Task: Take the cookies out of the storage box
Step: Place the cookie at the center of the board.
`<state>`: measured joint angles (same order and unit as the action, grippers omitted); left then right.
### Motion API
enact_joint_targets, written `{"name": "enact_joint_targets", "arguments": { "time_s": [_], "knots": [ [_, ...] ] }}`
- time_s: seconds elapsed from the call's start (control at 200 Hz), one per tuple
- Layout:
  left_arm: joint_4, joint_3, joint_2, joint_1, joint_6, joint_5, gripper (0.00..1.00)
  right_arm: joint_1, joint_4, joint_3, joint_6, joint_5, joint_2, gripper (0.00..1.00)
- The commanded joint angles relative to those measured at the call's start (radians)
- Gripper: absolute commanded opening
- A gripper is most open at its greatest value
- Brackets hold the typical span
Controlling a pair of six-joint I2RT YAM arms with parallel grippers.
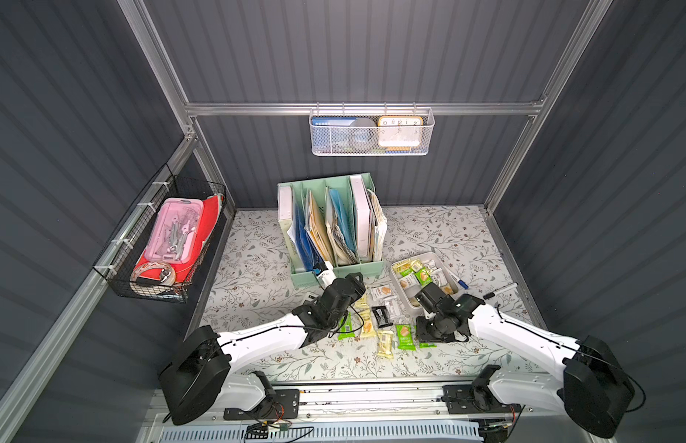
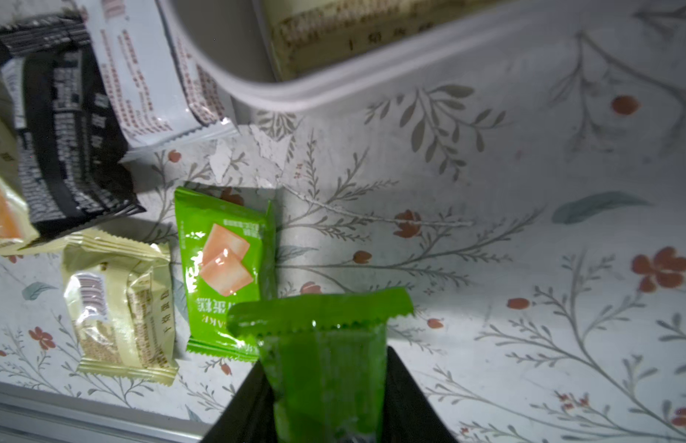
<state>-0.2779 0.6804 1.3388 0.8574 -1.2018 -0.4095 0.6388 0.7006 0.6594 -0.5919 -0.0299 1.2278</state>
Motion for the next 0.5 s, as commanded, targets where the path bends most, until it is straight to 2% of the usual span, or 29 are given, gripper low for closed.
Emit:
{"name": "enact_joint_targets", "arguments": {
  "time_s": [0.0, 0.235, 0.495],
  "knots": [
    [-0.009, 0.024, 0.002, -0.006, 0.004, 0.017, 0.61, 0.003, -0.071, -0.011, -0.046, 0.044, 0.039, 0.41],
    [-0.003, 0.021, -0.007, -0.006, -0.002, 0.016, 0.60, 0.002, -0.124, -0.029, -0.055, 0.070, 0.101, 0.42],
    [-0.003, 0.035, -0.004, -0.005, 0.011, 0.033, 0.60, 0.001, -0.086, -0.027, -0.039, 0.058, 0.061, 0.54]
  ]
}}
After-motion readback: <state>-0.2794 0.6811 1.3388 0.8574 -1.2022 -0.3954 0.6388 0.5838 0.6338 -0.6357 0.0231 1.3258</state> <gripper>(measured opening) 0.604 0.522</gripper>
